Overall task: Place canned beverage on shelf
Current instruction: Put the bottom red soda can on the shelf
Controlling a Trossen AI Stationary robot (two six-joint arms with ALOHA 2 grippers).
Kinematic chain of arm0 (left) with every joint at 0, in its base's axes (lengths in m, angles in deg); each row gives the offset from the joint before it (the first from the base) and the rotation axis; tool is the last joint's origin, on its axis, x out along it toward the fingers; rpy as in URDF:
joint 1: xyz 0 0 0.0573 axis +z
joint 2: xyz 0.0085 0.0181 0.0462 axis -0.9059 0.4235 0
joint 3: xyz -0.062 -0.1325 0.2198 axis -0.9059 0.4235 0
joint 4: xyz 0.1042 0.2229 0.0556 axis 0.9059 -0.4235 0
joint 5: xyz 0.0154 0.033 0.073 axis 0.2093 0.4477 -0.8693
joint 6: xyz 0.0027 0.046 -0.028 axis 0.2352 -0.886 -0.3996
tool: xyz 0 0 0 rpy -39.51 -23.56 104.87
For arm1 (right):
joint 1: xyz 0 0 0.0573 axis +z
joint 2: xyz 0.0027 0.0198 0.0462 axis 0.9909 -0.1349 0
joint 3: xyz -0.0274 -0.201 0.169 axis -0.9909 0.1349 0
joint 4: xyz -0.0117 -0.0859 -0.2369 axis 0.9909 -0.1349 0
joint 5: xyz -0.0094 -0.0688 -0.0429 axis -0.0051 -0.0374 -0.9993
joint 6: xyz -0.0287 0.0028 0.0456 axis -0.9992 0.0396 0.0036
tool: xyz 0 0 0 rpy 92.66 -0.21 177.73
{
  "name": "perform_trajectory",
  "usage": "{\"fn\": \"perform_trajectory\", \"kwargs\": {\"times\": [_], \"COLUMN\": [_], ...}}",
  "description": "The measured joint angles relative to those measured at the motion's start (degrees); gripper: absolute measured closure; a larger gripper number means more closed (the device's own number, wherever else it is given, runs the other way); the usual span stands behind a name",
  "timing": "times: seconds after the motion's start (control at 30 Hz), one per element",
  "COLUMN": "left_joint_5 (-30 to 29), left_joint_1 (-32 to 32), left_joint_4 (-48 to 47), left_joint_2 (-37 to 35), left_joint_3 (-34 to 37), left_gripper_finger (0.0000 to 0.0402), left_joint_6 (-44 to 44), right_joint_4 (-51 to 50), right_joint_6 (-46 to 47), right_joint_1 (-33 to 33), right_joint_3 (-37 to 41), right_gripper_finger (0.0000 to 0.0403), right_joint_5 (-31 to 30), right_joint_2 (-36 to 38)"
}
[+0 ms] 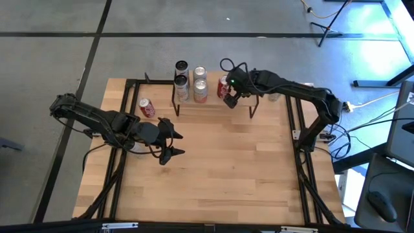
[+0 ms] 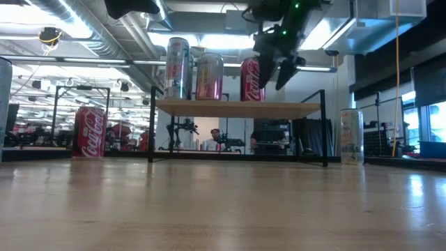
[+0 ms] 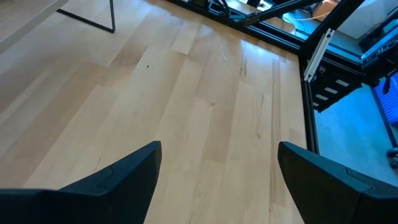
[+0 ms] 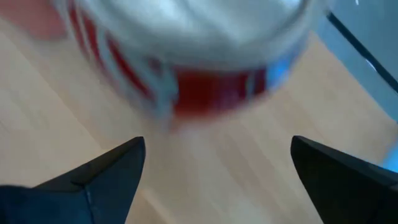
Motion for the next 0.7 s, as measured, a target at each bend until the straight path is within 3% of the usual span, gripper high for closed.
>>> {"fn": "perform_trajectory", "kwargs": {"times": [0.47,0.7], "left_joint_5": [-0.02,-0.02], "left_joint_1": [-0.01,-0.04], "left_joint_4": [0.09,0.00], "left_joint_2": [0.01,0.02], "left_joint_3": [0.00,0.00], "left_gripper_finger": [0.0083,0.0083], "left_joint_6": [0.03,0.00], "right_joint_4": [15.28,11.92], "right_joint_6": [-9.40,-8.81], "right_joint_1": [-0.53,-0.58], "right_joint_3": [1.05,-0.38], "right_gripper_finger": [0.0013,0.0013], "right_joint_5": [2.40,3.31], "right_joint_2": [-2.42,-1.28]}}
